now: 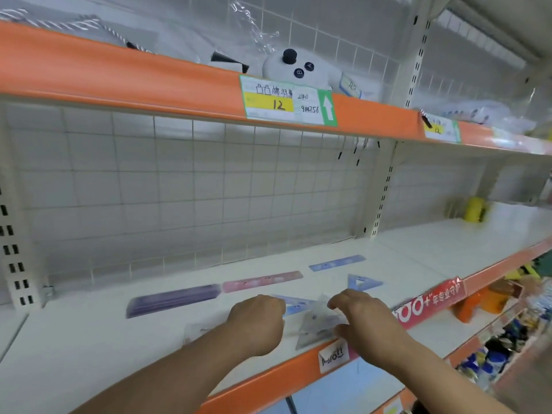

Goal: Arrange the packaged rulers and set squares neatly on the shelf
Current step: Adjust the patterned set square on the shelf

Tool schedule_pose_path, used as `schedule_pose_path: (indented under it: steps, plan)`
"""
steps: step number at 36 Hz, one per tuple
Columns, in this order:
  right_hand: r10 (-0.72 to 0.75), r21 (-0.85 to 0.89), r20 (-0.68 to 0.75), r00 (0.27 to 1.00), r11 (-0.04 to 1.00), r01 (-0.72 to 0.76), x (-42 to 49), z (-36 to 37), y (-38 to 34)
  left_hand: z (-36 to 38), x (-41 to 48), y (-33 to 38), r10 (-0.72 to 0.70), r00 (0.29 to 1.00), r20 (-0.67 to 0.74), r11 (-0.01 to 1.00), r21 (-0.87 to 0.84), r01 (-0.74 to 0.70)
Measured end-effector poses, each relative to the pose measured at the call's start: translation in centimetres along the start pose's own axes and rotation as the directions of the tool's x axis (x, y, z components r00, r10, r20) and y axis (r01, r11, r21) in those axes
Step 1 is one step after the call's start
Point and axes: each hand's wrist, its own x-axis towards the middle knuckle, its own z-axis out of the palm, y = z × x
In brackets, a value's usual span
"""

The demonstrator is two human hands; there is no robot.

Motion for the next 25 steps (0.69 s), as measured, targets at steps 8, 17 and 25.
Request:
schedule_pose_path:
  steps: [8, 17, 25]
  plan:
    - [-0.109, 0.03, 0.076, 0.991, 0.994, 0.107, 2.6, 0.5, 1.7, -0.4, 0.5, 1.0, -0.144, 0.99, -0.003, 0.989, -0.034, 0.144]
    - [-0.227, 0.114, 0.199, 0.953, 0.972, 0.208, 4.5, 1.8, 3.3, -0.1, 0.3, 2.6, -0.28, 0.96, 0.001, 0.96, -0.023, 0.28]
    - [-0.301, 0.231, 0.239, 0.923, 0.941, 0.247, 5.8, 2.7, 4.4, 0.5, -0.2, 3.4, -0.35, 0.937, 0.006, 0.937, -0.008, 0.35]
